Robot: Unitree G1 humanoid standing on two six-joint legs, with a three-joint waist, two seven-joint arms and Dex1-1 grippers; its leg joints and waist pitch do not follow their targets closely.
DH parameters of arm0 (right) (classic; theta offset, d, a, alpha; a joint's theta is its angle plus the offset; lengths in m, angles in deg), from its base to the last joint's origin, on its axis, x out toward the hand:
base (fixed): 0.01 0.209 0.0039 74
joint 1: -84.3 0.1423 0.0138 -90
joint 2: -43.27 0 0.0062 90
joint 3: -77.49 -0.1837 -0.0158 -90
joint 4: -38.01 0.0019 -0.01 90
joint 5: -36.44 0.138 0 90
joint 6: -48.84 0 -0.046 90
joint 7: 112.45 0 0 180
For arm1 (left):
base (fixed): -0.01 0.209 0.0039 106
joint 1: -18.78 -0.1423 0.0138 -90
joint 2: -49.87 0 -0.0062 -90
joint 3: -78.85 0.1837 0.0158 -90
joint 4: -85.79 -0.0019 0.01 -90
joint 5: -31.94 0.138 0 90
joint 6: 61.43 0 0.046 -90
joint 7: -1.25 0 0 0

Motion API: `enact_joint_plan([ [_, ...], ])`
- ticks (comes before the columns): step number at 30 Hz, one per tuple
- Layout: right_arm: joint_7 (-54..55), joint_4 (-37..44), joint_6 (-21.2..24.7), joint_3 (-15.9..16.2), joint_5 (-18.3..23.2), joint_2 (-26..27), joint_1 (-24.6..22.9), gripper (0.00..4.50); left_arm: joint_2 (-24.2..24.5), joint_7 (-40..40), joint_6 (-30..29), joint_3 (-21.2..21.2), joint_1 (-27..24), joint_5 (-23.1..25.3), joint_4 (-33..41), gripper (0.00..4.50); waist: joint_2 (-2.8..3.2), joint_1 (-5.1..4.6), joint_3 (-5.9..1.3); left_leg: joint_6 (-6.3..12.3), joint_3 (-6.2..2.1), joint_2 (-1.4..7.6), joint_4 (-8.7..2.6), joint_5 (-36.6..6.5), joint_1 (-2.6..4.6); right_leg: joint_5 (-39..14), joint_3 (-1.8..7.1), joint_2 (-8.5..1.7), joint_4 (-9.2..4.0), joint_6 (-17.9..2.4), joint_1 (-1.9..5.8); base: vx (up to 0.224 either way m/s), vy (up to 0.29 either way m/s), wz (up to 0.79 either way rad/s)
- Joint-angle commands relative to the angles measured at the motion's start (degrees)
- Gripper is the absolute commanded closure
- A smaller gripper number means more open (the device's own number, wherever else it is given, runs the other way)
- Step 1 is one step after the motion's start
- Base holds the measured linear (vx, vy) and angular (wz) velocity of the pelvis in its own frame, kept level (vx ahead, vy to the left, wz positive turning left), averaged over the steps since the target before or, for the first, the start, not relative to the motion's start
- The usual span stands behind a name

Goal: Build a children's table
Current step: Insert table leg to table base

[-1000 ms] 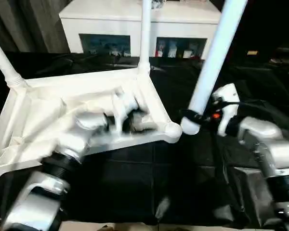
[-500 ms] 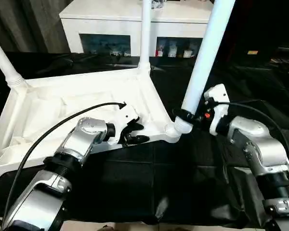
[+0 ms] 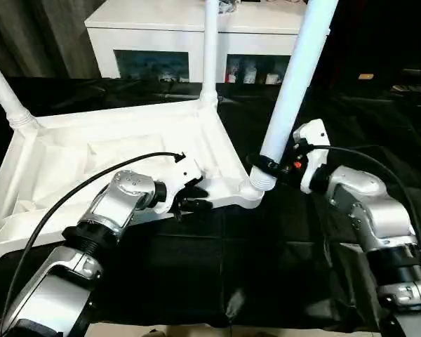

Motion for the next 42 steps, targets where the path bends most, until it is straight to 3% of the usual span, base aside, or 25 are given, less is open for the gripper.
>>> enact_joint_plan([
  [1, -0.8, -1.2, 0.0, 0.0, 0.3, 0.2, 1.4, 2.64, 0.6, -0.8, -1.0, 2.1, -0.1, 2.0, -0.5, 3.50, 0.32, -0.09, -3.96, 1.06, -0.56, 2.26, -4.44, -7.1, 0.59, -1.6, 1.83, -3.76, -3.63, -16.4, 3.56, 0.000, 0.000, 0.00],
  [8, -3.5, -4.7, 2.2, 1.9, 0.1, 0.5, 2.8, 2.64, 1.3, -2.2, -1.7, 3.2, -0.7, 2.9, 0.9, 3.95, 0.09, -0.49, -3.87, 0.92, -0.60, 2.29, -4.56, -8.2, 0.59, -3.5, 1.80, -3.81, -3.78, -16.6, 3.52, 0.000, 0.000, 0.00],
  [10, -4.1, -6.9, 2.5, 2.6, -0.7, 0.9, 3.8, 2.64, 2.0, -3.6, -1.1, 4.1, -1.5, 3.9, 2.0, 4.33, 0.16, -0.68, -3.83, 1.12, -0.66, 2.37, -4.60, -8.1, 0.52, -3.8, 1.79, -3.92, -3.78, -16.7, 3.44, 0.000, 0.000, 0.00],
  [19, -5.4, -15.4, 1.2, 3.5, -2.5, 1.8, 6.9, 2.64, 3.0, -4.3, -1.4, 5.1, -3.0, 5.0, 5.4, 4.50, -0.18, -0.98, -3.98, 2.27, -0.44, 2.43, -4.42, -5.9, 0.49, -1.1, 1.77, -4.01, -3.53, -17.8, 3.47, 0.000, 0.000, 0.00],
  [27, -5.9, -18.6, 1.6, 2.4, -2.0, 2.2, 7.1, 2.64, 2.4, -2.1, -1.0, 3.9, -2.8, 5.5, 5.3, 4.50, -0.16, -1.00, -3.75, 1.41, -0.50, 2.43, -4.65, -8.2, 0.58, -5.0, 1.80, -3.97, -3.91, -17.0, 3.38, 0.000, 0.000, 0.00],
  [36, -4.2, -18.5, -2.3, -3.4, 2.2, 4.1, 0.9, 2.64, 1.4, 0.3, -1.8, 1.5, -3.1, 4.2, 5.7, 4.50, 0.15, -0.96, -3.43, 0.91, -0.56, 2.57, -5.15, -11.3, 0.93, -8.2, 1.79, -4.04, -4.56, -16.4, 3.15, 0.000, 0.000, 0.00],
  [39, -1.9, -17.5, -6.0, -6.4, 3.8, 6.3, -3.6, 2.64, 1.3, 0.9, -1.9, 0.9, -3.2, 4.0, 5.7, 4.50, 0.37, -0.98, -3.52, 0.44, -0.65, 2.59, -5.37, -12.3, 1.12, -9.5, 1.83, -4.10, -4.82, -15.8, 3.18, 0.000, 0.000, 0.00],
  [42, -0.5, -17.5, -8.8, -7.4, 3.9, 7.3, -5.5, 2.64, 1.2, 1.3, -1.9, 0.6, -3.2, 4.0, 5.7, 4.50, 0.28, -1.11, -3.50, 0.53, -0.74, 2.56, -5.59, -12.4, 1.09, -9.3, 1.73, -4.01, -4.83, -15.8, 3.26, 0.000, 0.000, 0.00],
])
